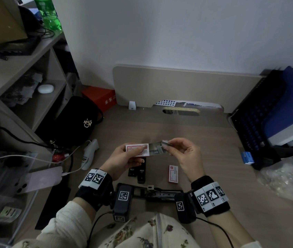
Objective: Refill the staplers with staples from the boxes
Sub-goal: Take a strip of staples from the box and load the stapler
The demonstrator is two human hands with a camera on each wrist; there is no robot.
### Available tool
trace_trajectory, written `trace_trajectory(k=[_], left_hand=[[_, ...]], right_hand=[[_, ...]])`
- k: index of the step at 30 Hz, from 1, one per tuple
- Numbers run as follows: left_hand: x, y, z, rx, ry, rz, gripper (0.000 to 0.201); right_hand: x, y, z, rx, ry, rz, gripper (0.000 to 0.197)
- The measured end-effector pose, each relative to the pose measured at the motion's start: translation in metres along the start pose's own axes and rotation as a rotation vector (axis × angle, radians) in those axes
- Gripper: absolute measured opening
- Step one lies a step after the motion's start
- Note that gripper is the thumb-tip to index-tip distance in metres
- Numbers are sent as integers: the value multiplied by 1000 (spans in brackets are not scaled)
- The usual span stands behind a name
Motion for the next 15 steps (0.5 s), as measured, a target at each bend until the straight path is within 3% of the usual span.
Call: trace_trajectory(k=[15], left_hand=[[8, 6, 3, -29, 4, 34, 33]], right_hand=[[-7, 15, -4, -2, -48, -42, 20]])
Point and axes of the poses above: each hand's wrist, its own z-axis towards the middle knuckle, its own y-axis out of the back of the hand, x = y × z, the point moved 6 cm from there along z, towards the middle knuckle, and after that the axes turned 3 degrees about z, right-handed, at the moved point
